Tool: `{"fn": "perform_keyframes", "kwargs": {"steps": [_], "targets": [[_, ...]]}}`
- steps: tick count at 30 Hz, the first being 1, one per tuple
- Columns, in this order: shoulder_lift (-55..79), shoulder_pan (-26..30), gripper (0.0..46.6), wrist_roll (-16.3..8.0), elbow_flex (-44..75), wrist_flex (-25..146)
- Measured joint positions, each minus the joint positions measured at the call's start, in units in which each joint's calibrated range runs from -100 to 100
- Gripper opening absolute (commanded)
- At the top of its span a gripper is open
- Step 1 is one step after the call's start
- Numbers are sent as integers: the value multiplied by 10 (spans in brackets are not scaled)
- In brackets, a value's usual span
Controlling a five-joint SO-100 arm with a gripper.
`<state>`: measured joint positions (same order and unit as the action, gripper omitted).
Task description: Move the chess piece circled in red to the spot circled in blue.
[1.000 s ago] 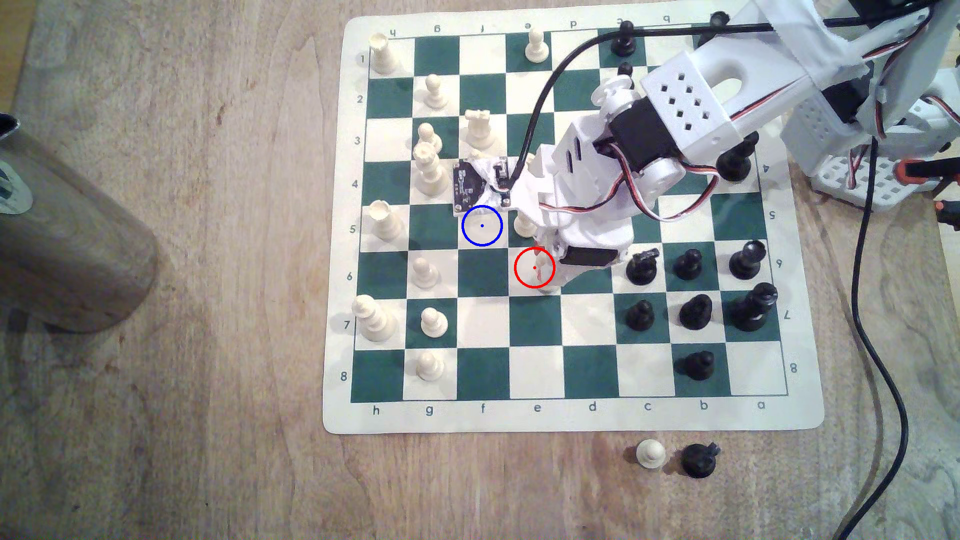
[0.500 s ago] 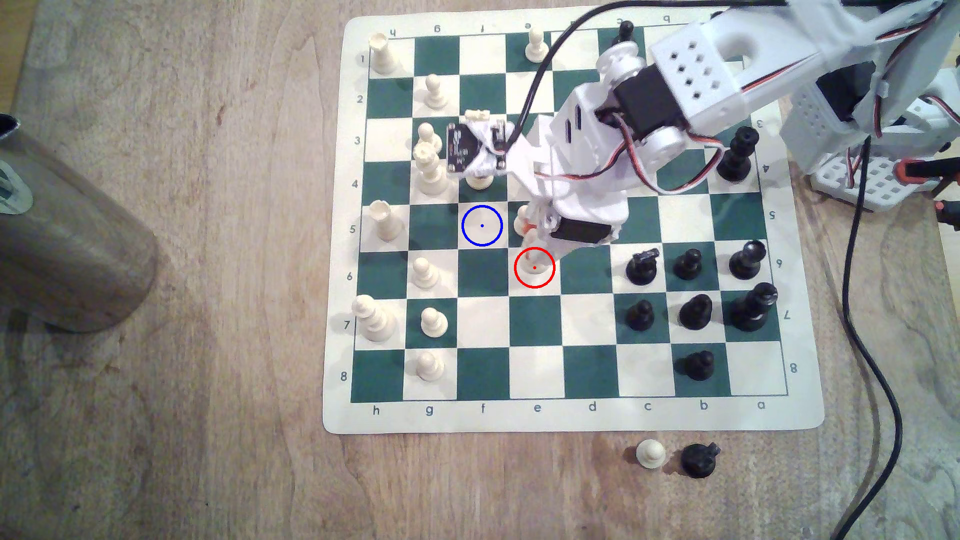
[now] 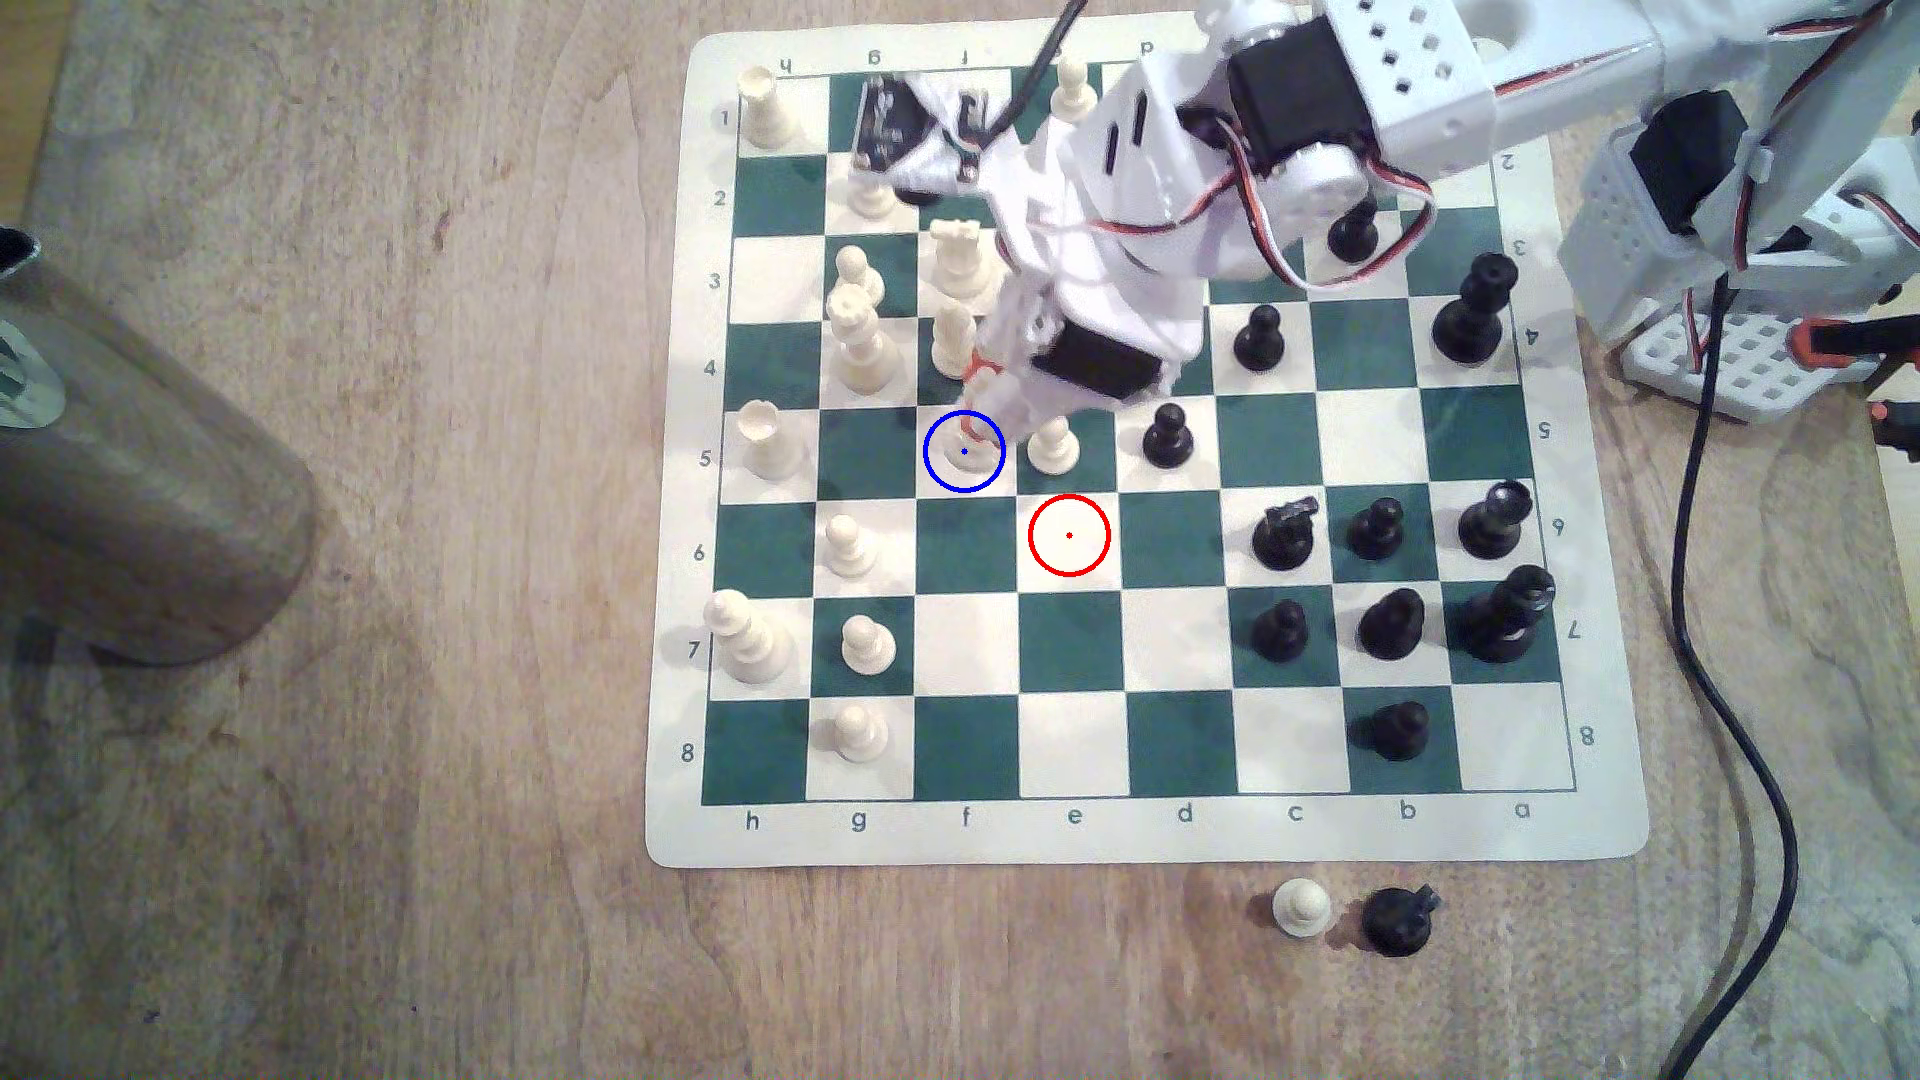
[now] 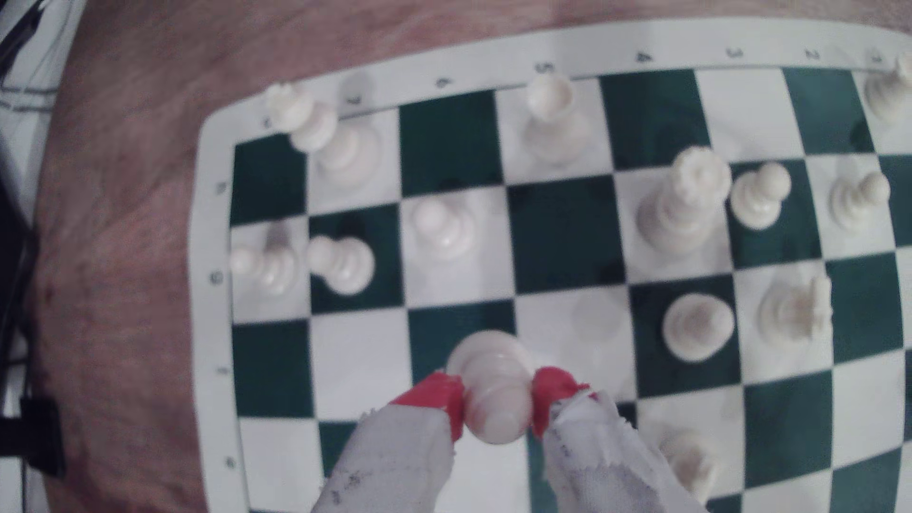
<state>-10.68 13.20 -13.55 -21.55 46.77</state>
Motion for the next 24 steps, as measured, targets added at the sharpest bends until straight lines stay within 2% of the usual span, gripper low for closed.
{"fn": "perform_keyframes", "kwargs": {"steps": [10,24], "targets": [[92,-28,3,26,9,-38],[155,-32,6,33,30,-43]]}}
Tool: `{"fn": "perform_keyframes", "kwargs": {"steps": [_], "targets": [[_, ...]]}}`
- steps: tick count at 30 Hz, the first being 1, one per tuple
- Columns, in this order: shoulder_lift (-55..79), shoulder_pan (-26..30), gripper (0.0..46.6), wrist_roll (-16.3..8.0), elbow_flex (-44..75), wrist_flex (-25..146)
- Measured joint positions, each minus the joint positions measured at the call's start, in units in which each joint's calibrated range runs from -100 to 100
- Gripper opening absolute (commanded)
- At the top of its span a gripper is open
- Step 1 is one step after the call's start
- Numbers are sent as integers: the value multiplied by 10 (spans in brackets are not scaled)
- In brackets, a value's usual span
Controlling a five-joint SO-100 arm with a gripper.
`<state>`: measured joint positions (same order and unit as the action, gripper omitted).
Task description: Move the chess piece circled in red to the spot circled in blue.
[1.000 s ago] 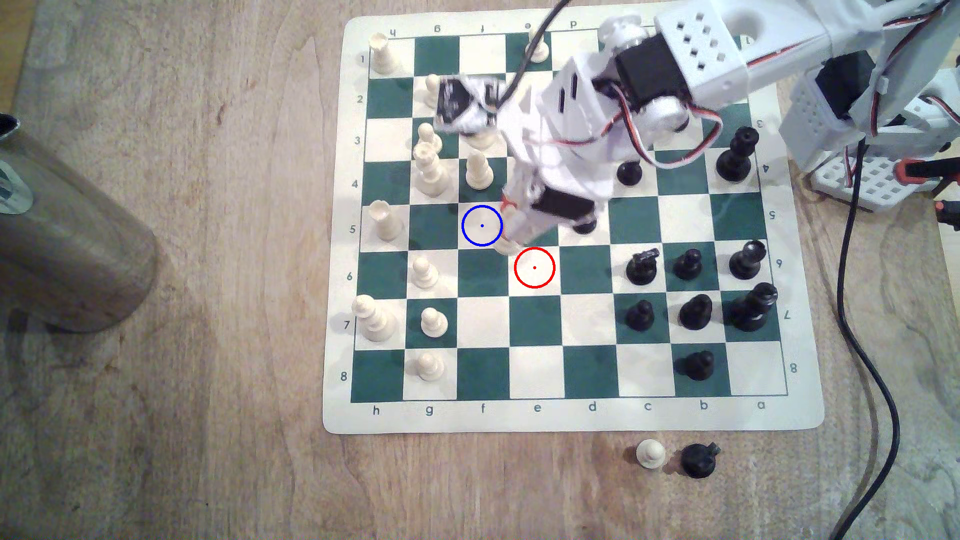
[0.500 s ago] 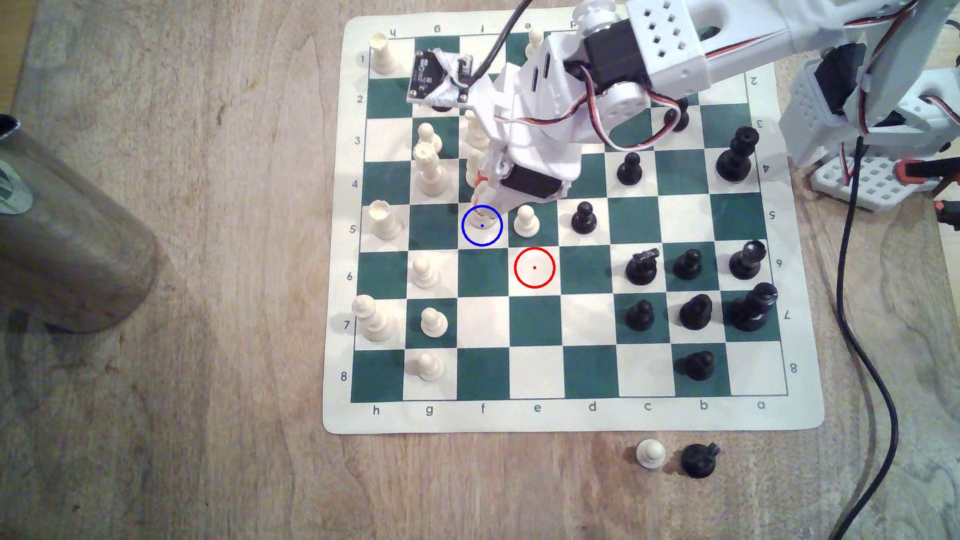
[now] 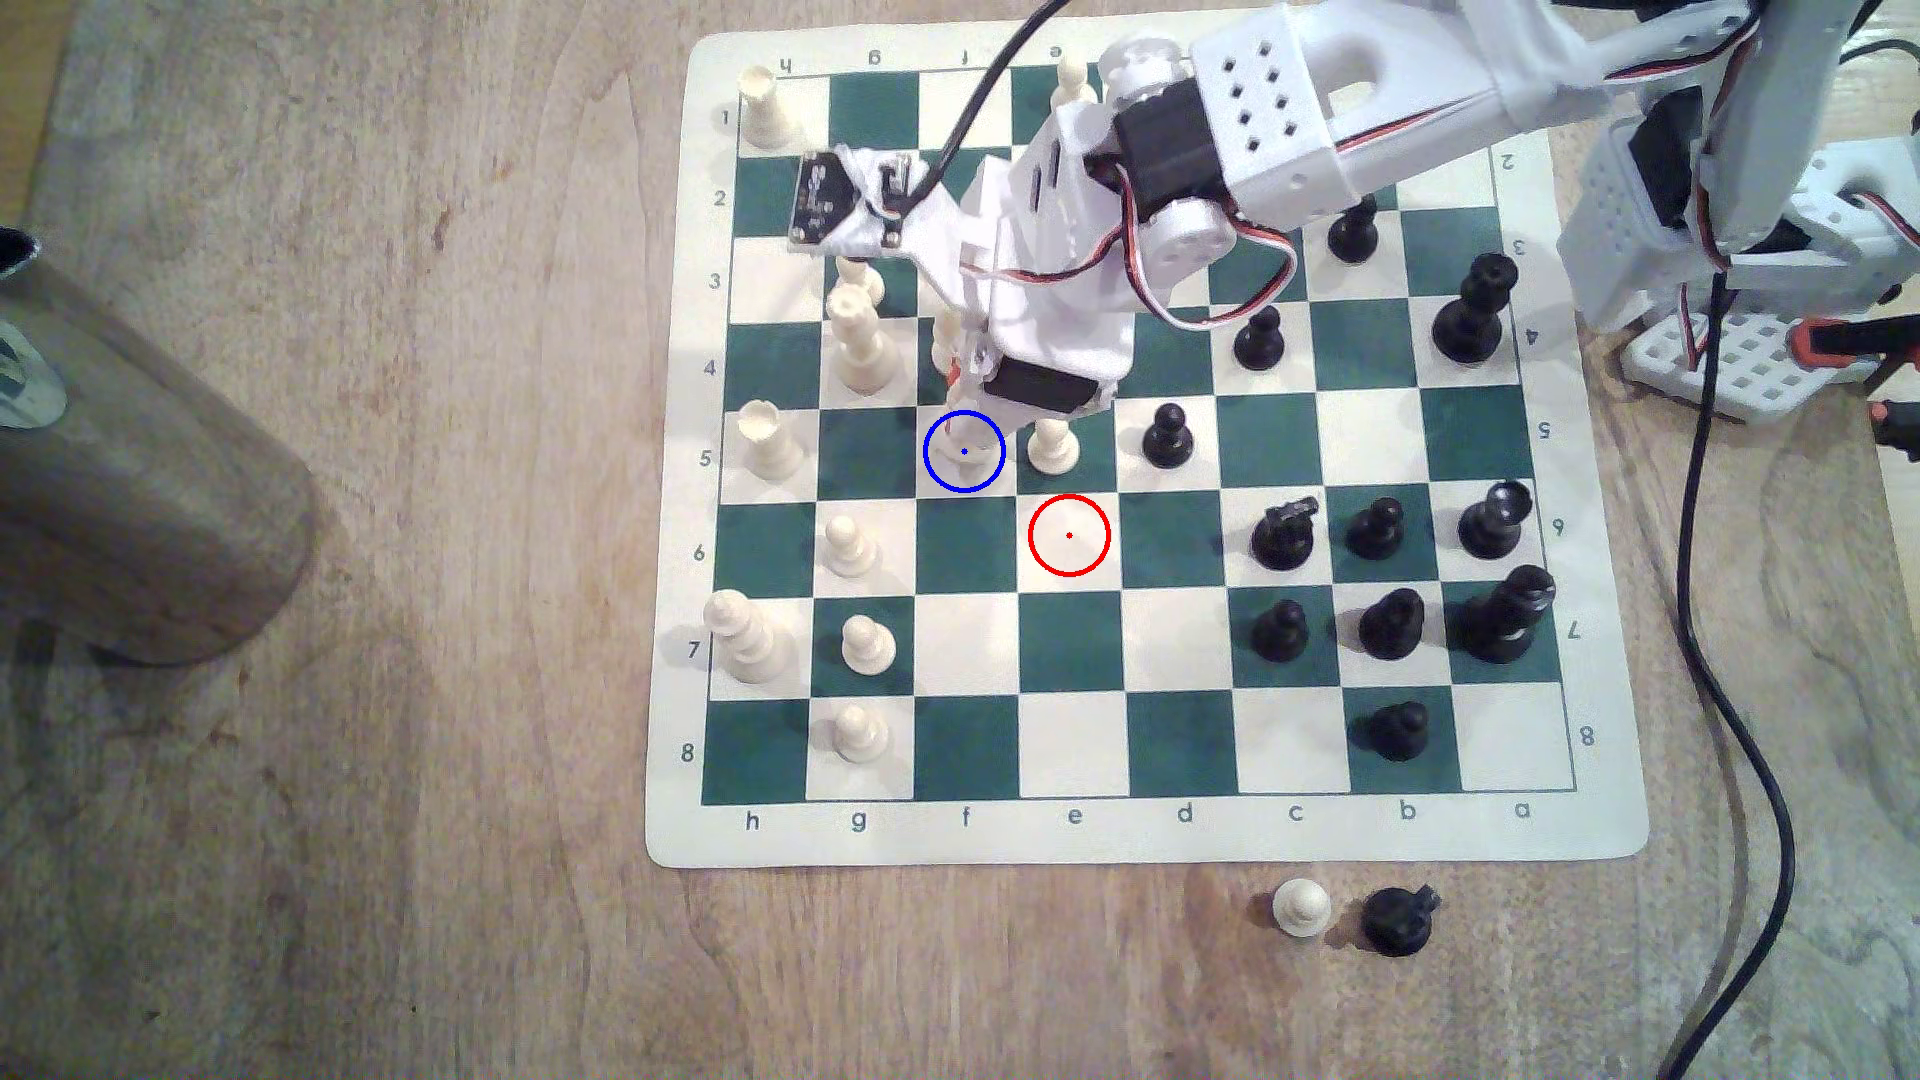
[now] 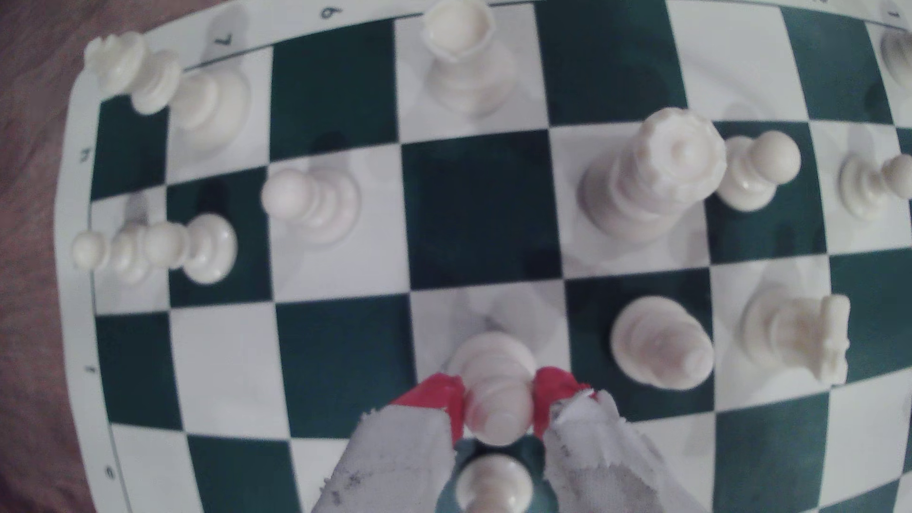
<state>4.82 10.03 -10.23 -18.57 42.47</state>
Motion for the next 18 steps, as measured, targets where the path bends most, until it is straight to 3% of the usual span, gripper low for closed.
{"fn": "perform_keyframes", "kwargs": {"steps": [9,11,14,18], "targets": [[23,-1,15,0,14,0],[23,-2,33,0,14,0],[28,-3,102,0,21,0],[34,-3,127,0,28,0]]}}
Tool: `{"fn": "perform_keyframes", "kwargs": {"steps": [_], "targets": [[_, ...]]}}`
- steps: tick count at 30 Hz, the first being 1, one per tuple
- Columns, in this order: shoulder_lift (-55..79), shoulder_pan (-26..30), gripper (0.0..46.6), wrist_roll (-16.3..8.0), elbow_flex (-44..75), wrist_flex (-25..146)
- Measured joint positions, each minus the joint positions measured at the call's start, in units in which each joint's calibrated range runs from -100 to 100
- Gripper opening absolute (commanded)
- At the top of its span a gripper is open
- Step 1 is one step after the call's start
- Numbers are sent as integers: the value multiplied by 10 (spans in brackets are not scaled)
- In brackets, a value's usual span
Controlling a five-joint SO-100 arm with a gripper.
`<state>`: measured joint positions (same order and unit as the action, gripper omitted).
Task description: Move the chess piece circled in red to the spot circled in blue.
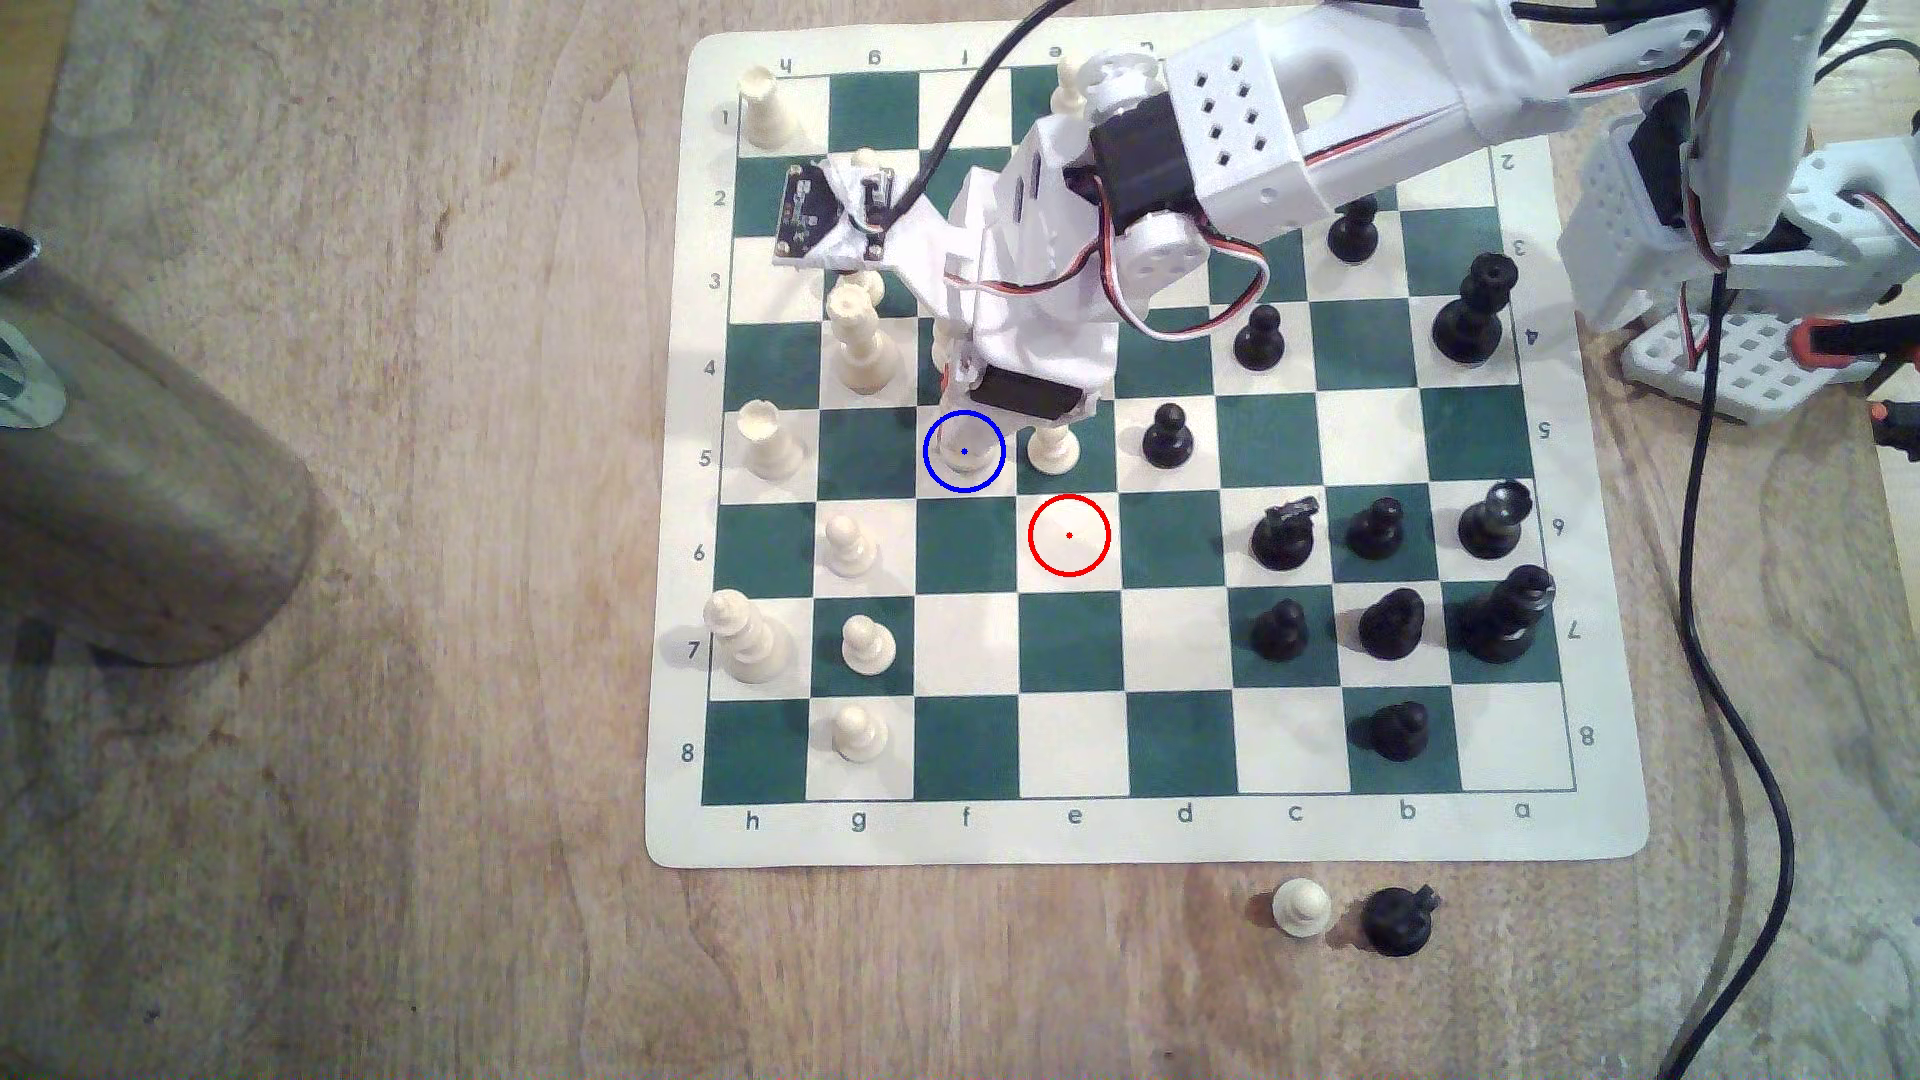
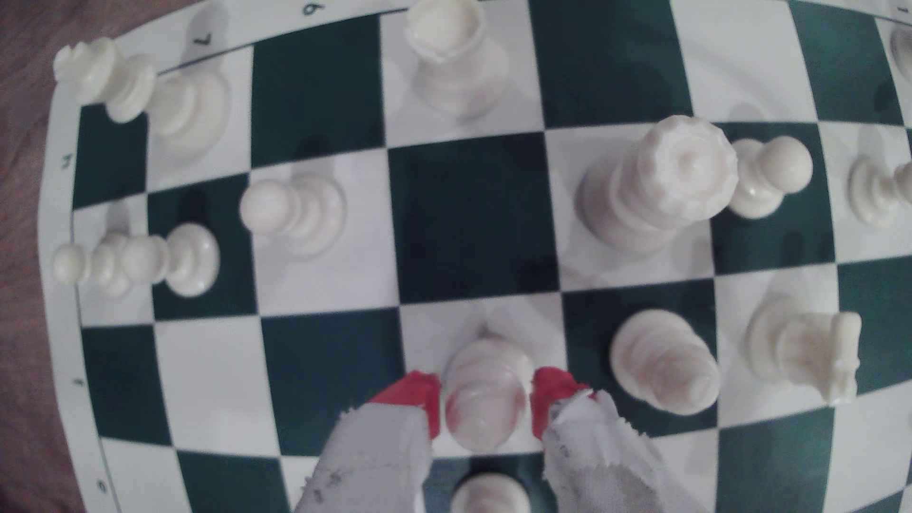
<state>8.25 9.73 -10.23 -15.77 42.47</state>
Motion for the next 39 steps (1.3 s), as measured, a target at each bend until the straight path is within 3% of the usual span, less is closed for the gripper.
{"fn": "perform_keyframes", "kwargs": {"steps": [19,33,39], "targets": [[-49,0,174,-9,0,75],[-324,16,181,-9,-166,139],[-479,-21,168,-6,-286,155]]}}
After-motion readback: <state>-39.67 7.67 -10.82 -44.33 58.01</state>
